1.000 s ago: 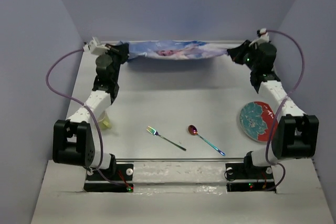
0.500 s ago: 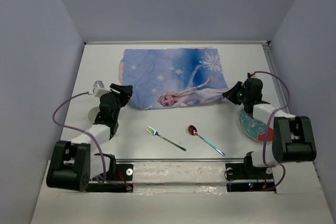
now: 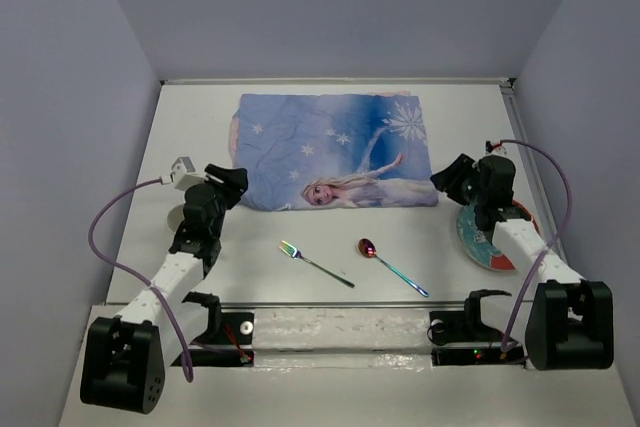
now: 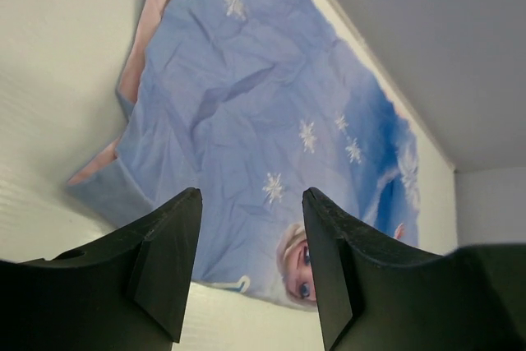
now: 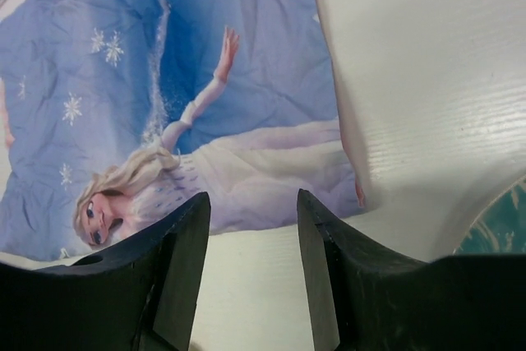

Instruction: Set the dinner table for one person

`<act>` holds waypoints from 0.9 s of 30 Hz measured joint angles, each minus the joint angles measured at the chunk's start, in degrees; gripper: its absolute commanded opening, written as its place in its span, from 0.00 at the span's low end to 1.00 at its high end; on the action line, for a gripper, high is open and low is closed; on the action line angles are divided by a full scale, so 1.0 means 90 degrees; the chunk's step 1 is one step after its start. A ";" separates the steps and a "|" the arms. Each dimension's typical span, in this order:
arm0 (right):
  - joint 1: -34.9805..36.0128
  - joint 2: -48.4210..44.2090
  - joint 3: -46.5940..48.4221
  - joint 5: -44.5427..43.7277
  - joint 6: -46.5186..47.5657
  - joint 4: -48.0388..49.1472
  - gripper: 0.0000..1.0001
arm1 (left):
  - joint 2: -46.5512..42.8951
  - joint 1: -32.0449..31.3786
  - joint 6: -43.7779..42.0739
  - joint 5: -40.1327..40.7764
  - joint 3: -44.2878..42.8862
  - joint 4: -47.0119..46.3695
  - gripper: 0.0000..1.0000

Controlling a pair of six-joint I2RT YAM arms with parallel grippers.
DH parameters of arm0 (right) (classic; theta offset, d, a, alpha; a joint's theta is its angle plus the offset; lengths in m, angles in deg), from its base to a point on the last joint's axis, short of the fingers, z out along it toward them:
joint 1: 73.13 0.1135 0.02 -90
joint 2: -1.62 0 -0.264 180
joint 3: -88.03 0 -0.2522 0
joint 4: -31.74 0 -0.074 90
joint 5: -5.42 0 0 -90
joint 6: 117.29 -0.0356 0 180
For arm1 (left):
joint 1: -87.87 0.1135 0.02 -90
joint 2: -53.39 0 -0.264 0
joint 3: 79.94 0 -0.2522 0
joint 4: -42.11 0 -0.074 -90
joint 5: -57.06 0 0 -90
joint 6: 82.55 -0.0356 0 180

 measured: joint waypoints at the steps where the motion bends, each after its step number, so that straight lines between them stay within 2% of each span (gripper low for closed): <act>1: 0.0000 -0.0002 0.0068 -0.0002 0.0032 -0.0017 0.44 | 0.0104 -0.0066 -0.0053 0.0036 -0.0044 0.0087 0.62; 2: 0.0002 0.0039 0.0163 0.0007 0.0073 -0.0034 0.42 | 0.0248 -0.0168 -0.0114 0.0070 -0.0119 0.0214 0.62; 3: 0.0002 0.0134 0.0289 0.0044 0.0095 -0.0056 0.24 | 0.0425 -0.0291 -0.0192 0.0114 -0.0250 0.0338 0.62; 4: 0.0019 0.0301 0.0413 0.0085 0.0129 -0.0049 0.13 | 0.0631 -0.0401 -0.0250 0.0165 -0.0372 0.0408 0.62; 6: 0.0051 0.0670 0.0627 0.0182 0.0197 -0.0044 0.02 | 0.1037 -0.0578 -0.0364 0.0214 -0.0653 0.0522 0.62; 10: 0.0410 0.1700 0.0976 0.0335 0.0308 -0.0075 0.00 | 0.1508 -0.0648 -0.0461 0.0350 -0.0850 0.0585 0.61; 17: 0.1384 0.2773 0.1520 0.0330 0.0335 -0.0119 0.01 | 0.2594 -0.0648 -0.0585 0.0634 -0.1392 0.1214 0.60; 27: 0.1413 0.3228 0.1309 -0.0287 -0.0061 0.0104 0.02 | 0.2735 -0.0678 -0.0646 0.0940 -0.1409 0.1880 0.61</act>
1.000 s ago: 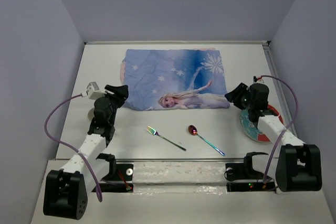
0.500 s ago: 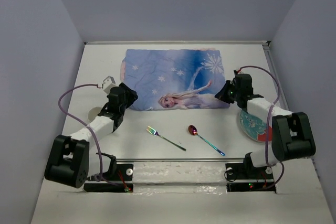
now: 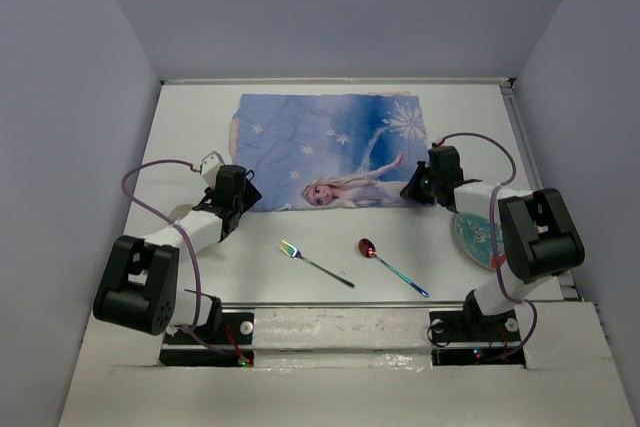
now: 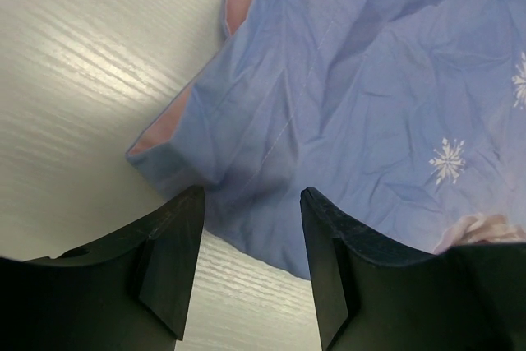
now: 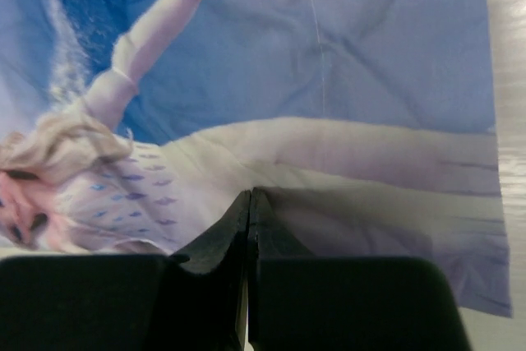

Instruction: Set the dinner table for one person

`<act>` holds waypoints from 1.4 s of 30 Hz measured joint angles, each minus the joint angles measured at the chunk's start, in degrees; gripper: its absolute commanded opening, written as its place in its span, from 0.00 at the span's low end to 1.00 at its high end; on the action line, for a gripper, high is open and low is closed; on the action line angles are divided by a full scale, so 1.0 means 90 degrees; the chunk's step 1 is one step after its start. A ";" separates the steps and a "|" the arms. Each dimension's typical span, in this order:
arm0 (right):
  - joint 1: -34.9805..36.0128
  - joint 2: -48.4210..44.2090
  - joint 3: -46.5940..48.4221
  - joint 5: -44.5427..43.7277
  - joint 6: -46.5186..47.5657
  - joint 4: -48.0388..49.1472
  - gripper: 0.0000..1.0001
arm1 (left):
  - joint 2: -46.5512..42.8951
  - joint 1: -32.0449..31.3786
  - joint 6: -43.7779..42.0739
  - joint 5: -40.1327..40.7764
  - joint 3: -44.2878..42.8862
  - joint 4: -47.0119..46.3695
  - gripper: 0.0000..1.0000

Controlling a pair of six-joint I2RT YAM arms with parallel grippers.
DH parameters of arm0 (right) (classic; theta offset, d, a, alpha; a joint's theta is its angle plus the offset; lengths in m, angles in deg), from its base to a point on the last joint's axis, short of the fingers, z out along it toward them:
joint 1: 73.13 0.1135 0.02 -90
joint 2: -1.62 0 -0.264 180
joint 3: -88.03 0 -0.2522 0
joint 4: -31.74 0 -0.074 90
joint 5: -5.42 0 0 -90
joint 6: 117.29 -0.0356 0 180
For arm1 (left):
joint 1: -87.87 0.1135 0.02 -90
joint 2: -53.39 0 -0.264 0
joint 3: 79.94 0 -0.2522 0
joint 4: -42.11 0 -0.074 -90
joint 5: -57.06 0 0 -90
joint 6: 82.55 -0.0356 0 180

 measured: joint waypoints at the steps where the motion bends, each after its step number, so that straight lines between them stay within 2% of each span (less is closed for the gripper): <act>1: 0.0000 0.0000 -0.0104 -0.0078 -0.0117 0.0032 0.02 | -0.0005 -0.0002 0.0000 0.0029 0.0015 0.0032 0.61; 12: -0.0131 -0.0534 -0.0794 -0.0296 -0.0471 0.0318 0.03 | -0.0238 -0.0029 0.0007 0.0114 0.0401 0.0209 0.62; 17: -0.0177 -0.0954 -0.1105 -0.0299 -0.0444 0.0143 0.09 | -0.0607 -0.0029 0.0049 0.0041 0.0641 0.0253 0.65; 20: -0.0194 -0.1047 -0.1083 -0.0299 -0.0369 0.0024 0.18 | -0.0957 -0.0029 0.0075 0.0029 0.0775 0.0306 0.66; 23: -0.0204 -0.1202 -0.1010 -0.0296 -0.0321 -0.0148 0.46 | -0.1105 -0.0029 0.0092 0.0044 0.0775 0.0318 0.68; 24: -0.0204 -0.1326 -0.0964 -0.0301 -0.0282 -0.0262 0.59 | -0.1139 -0.0029 0.0107 0.0051 0.0775 0.0328 0.70; 26: -0.0204 -0.1630 -0.0886 -0.0408 -0.0223 -0.0437 0.67 | -0.1265 -0.0029 0.0168 0.0117 0.0780 0.0403 0.75; 27: -0.0204 -0.1804 -0.0848 -0.0469 -0.0168 -0.0515 0.68 | -0.1341 -0.0029 0.0202 0.0146 0.0794 0.0418 0.79; 30: -0.0313 -0.2268 -0.0823 -0.0709 -0.0083 -0.0588 0.66 | -0.1605 -0.0039 0.0345 0.0257 0.0889 0.0415 0.79; 33: -0.0702 -0.2212 -0.0821 -0.0729 -0.0085 -0.0595 0.64 | -0.1591 -0.0039 0.0437 0.0376 0.0901 0.0386 0.79; 38: -0.0952 -0.1683 -0.0823 -0.0736 -0.0160 -0.0809 0.62 | -0.1151 -0.0041 0.0486 0.0512 0.0896 0.0197 0.73; 42: -0.0957 -0.1637 -0.0821 -0.0758 -0.0209 -0.0860 0.61 | -0.0753 -0.0041 0.0510 0.0573 0.0889 0.0063 0.66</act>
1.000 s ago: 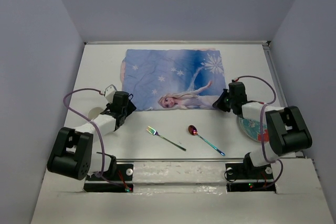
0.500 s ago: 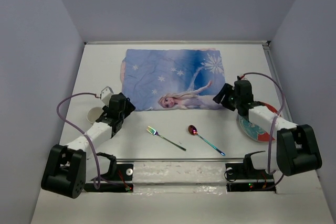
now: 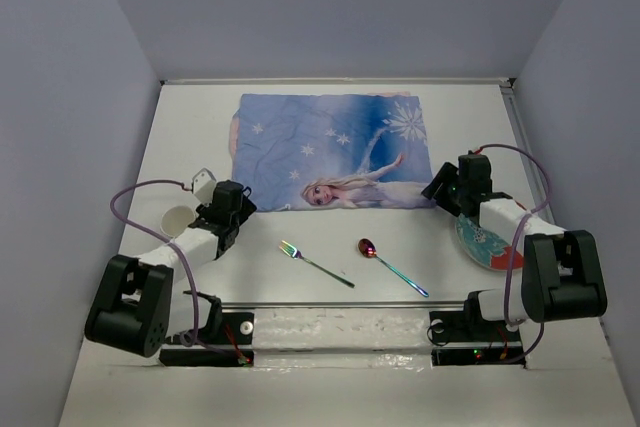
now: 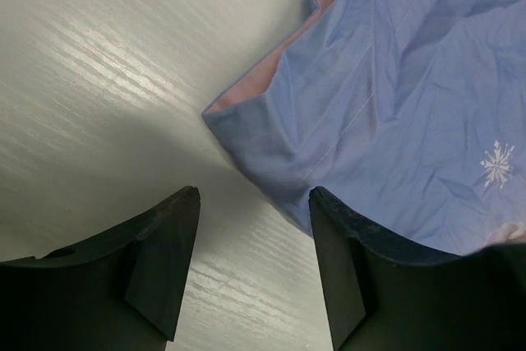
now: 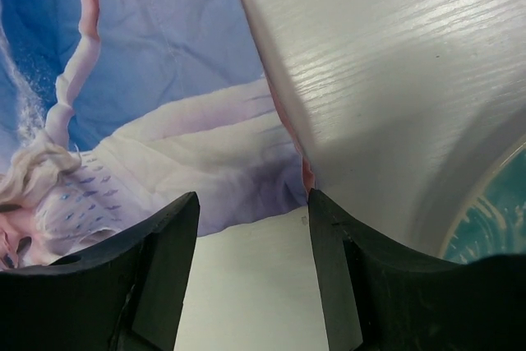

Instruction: Set the dinner table for one person

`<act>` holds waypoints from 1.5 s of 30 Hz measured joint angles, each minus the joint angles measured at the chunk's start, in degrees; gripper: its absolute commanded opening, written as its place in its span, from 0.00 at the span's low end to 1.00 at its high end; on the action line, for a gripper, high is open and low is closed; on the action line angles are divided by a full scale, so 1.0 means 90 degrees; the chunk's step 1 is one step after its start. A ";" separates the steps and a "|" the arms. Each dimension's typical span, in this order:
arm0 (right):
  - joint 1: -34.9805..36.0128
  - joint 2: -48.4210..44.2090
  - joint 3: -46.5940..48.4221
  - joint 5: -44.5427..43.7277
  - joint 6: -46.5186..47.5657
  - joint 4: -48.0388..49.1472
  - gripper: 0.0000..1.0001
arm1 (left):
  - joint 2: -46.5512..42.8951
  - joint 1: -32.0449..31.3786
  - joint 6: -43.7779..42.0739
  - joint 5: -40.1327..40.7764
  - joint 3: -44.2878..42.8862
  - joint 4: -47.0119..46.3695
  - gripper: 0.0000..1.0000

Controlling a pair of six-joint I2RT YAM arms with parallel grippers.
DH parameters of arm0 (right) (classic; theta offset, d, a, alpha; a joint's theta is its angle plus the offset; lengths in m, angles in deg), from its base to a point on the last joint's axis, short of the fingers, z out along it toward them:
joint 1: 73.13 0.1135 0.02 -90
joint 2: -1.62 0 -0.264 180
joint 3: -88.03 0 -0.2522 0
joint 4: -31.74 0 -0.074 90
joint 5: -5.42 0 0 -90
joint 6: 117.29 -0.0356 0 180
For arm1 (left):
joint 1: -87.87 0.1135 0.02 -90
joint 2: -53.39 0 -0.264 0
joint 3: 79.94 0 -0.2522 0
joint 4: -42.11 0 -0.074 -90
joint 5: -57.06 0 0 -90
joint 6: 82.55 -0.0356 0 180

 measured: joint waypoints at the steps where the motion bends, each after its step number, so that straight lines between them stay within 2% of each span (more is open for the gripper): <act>1: 0.0000 0.0002 0.0000 -0.0007 -0.0002 0.0000 0.61 | 0.0056 0.0000 0.0002 0.0022 -0.0007 -0.0061 0.63; 5: 0.0000 0.0066 0.0000 -0.0044 -0.0024 -0.0002 0.58 | 0.0233 0.0000 0.0034 0.0066 -0.0029 -0.0284 0.52; 7: 0.0000 0.0136 0.0000 -0.0044 -0.0029 -0.0002 0.54 | 0.0318 0.0000 0.0061 0.0068 -0.0034 -0.0384 0.49; 8: 0.0000 0.0170 0.0000 -0.0063 -0.0032 -0.0005 0.52 | 0.0372 0.0000 0.0068 0.0068 -0.0036 -0.0440 0.44; 9: -0.0002 0.0209 -0.0002 -0.0095 -0.0041 -0.0007 0.49 | 0.0435 0.0000 0.0075 0.0073 -0.0041 -0.0515 0.33; 12: -0.0002 0.0257 0.0000 -0.0141 -0.0051 -0.0007 0.42 | 0.0500 0.0000 0.0104 0.0070 -0.0044 -0.0617 0.26; 19: -0.0005 0.0510 0.0039 -0.0141 -0.0073 0.0044 0.13 | 0.0508 0.0000 0.0083 0.0070 -0.0044 -0.0726 0.01; 21: -0.0005 0.0522 0.0039 -0.0141 -0.0070 0.0036 0.03 | 0.0508 0.0000 0.0036 0.0073 -0.0044 -0.0736 0.00; 23: -0.0005 0.0520 0.0041 -0.0141 -0.0063 0.0041 0.00 | 0.0508 0.0000 0.0012 0.0073 -0.0044 -0.0741 0.00; 31: -0.0005 0.0066 -0.0019 -0.0211 -0.0051 0.0012 0.00 | 0.0444 -0.0002 -0.0090 0.0051 -0.0012 -0.0750 0.00; 43: -0.0005 -0.1348 -0.0498 -0.0338 -0.0049 -0.0457 0.00 | -0.1093 -0.0114 -0.0097 -0.0165 0.0134 -0.0080 0.00; 45: -0.0005 -0.1433 -0.0515 -0.0379 -0.0049 -0.0532 0.10 | -0.1275 -0.0114 -0.0085 -0.0233 0.0209 0.0041 0.00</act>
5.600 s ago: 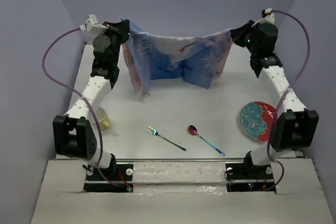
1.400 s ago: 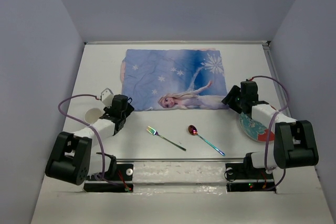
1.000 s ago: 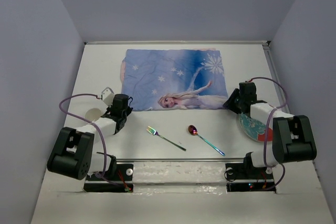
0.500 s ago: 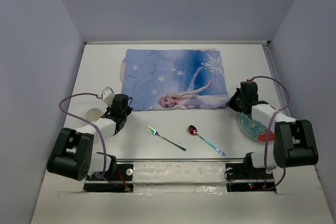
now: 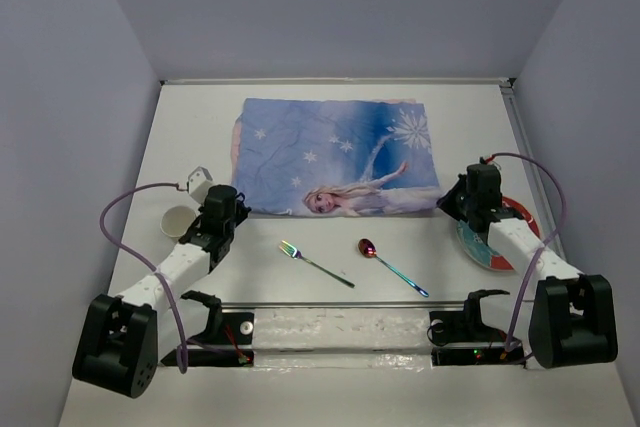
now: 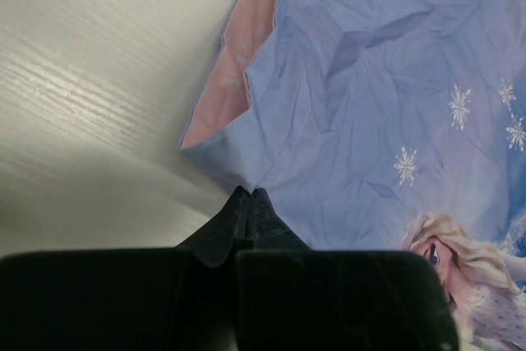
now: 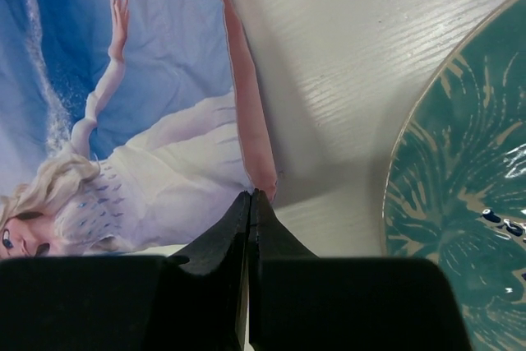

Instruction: Set the dinner table for one person

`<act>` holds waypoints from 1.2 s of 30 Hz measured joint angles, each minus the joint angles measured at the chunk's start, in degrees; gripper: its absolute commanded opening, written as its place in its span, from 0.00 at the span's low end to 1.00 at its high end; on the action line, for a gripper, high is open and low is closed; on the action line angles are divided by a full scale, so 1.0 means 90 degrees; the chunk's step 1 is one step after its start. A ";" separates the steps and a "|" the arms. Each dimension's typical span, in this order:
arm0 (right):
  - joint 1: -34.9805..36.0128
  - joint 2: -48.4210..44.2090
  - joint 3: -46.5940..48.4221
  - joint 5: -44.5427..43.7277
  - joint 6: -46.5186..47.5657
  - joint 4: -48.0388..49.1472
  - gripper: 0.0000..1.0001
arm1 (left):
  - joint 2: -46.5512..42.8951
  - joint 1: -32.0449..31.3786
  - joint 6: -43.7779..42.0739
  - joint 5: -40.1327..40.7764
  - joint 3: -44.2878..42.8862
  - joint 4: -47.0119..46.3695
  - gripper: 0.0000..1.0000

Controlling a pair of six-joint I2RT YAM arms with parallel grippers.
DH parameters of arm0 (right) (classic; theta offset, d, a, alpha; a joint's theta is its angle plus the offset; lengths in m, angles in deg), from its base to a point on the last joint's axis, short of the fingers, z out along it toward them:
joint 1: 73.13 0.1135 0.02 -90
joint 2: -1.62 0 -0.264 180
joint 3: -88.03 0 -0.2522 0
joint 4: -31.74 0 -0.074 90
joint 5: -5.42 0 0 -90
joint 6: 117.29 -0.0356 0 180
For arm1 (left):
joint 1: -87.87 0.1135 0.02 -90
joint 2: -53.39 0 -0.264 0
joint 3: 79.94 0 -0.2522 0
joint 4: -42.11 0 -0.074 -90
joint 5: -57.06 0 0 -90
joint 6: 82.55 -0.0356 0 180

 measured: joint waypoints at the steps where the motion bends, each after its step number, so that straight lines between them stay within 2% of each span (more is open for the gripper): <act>1: 0.0000 -0.0034 -0.0010 -0.0017 0.0002 -0.0034 0.21 | -0.0046 0.0000 0.0007 -0.0027 0.0039 0.0034 0.00; 2: 0.0000 -0.0053 -0.0012 -0.0024 0.0005 -0.0066 0.27 | -0.0078 0.0000 0.0015 -0.0053 0.0068 0.0070 0.01; 3: 0.0000 -0.0068 -0.0012 -0.0044 0.0005 -0.0104 0.32 | -0.0114 0.0000 0.0017 -0.0092 0.0104 0.0153 0.06; 4: 0.0000 -0.0070 -0.0012 -0.0063 0.0032 -0.0143 0.38 | -0.0126 0.0000 0.0019 -0.0117 0.0126 0.0180 0.18; 5: 0.0000 -0.0070 -0.0010 -0.0080 0.0034 -0.0180 0.39 | -0.0148 -0.0005 0.0027 -0.0138 0.0146 0.0219 0.25; 6: 0.0000 -0.0073 -0.0010 -0.0092 0.0063 -0.0231 0.45 | -0.0192 -0.0005 0.0029 -0.0170 0.0180 0.0257 0.38; 10: 0.0000 -0.0100 0.0029 -0.0100 0.0126 -0.0376 0.47 | -0.0430 -0.0010 0.0034 -0.0243 0.0199 0.0359 0.57; 12: 0.0000 -0.0114 0.0107 -0.0112 0.0126 -0.0423 0.47 | -0.0559 -0.0034 0.0002 -0.0255 0.0199 0.0367 0.60; 13: 0.0000 -0.0117 0.0151 -0.0117 0.0126 -0.0437 0.47 | -0.0619 -0.0063 -0.0019 -0.0257 0.0194 0.0359 0.67; 18: 0.0000 -0.0192 0.0379 -0.0233 0.0124 -0.0500 0.47 | -0.0673 -0.0406 -0.0265 -0.0316 -0.0083 0.0437 0.70; 20: -0.0024 -0.0245 0.0447 -0.0313 0.0124 -0.0529 0.43 | -0.0673 -0.0595 -0.0389 -0.0333 -0.0311 0.0423 0.72; 24: -0.0330 -0.0379 0.0478 -0.0537 0.0068 -0.0600 0.00 | -0.0673 -0.1090 -0.0709 -0.0430 -0.0901 0.0335 0.77; 27: -0.0903 -0.0432 0.0427 -0.0685 -0.0036 -0.0644 0.00 | -0.0721 -0.1520 -0.0986 -0.0673 -0.1370 0.0304 0.89; 28: -0.1066 -0.0430 0.0403 -0.0687 -0.0063 -0.0651 0.00 | -0.0780 -0.1637 -0.1098 -0.0792 -0.1498 0.0306 0.99; 32: -0.1911 -0.0282 0.0245 -0.0646 -0.0219 -0.0682 0.00 | -0.1188 -0.1921 -0.1634 -0.1302 -0.1982 0.0415 0.99; 36: -0.2256 0.0163 0.0245 -0.0588 -0.0284 -0.0673 0.00 | -0.1545 -0.1953 -0.2295 -0.1698 -0.2601 0.0702 0.99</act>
